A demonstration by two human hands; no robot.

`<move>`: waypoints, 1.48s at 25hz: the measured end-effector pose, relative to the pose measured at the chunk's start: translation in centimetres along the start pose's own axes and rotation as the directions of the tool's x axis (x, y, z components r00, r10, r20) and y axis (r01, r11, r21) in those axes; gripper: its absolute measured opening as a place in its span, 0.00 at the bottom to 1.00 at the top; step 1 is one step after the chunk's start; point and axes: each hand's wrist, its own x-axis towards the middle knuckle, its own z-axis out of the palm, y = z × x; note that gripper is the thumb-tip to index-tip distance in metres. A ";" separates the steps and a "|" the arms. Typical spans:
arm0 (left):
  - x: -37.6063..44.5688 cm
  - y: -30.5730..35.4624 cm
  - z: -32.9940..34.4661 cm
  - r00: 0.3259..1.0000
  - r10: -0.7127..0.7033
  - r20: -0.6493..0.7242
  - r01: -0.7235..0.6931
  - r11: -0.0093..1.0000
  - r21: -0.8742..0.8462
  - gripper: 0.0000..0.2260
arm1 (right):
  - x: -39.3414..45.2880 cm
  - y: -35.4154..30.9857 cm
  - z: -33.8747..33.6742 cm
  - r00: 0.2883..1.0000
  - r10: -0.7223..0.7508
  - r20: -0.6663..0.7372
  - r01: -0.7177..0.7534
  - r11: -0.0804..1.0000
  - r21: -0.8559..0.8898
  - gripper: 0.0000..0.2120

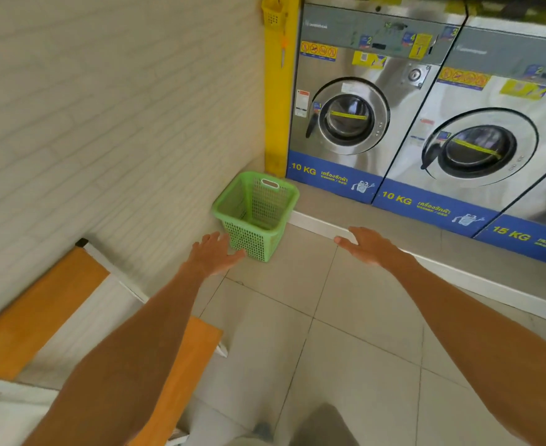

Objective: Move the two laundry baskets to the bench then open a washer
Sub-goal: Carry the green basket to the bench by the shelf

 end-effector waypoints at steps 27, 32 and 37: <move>45.0 4.4 -1.9 0.739 -0.635 0.226 0.649 0.582 -0.489 0.38 | 67.1 -8.8 -14.5 0.800 -0.398 0.449 0.499 0.857 -0.129 0.41; 50.6 5.2 -0.6 0.630 -0.700 0.336 0.712 0.348 -0.610 0.36 | 75.4 -9.9 -13.1 0.749 -0.330 0.574 0.526 0.824 -0.212 0.39; 55.3 5.7 5.0 0.450 -0.767 0.457 0.708 -0.006 -0.707 0.36 | 82.9 -12.8 -4.8 0.737 -0.354 0.576 0.517 0.844 -0.143 0.37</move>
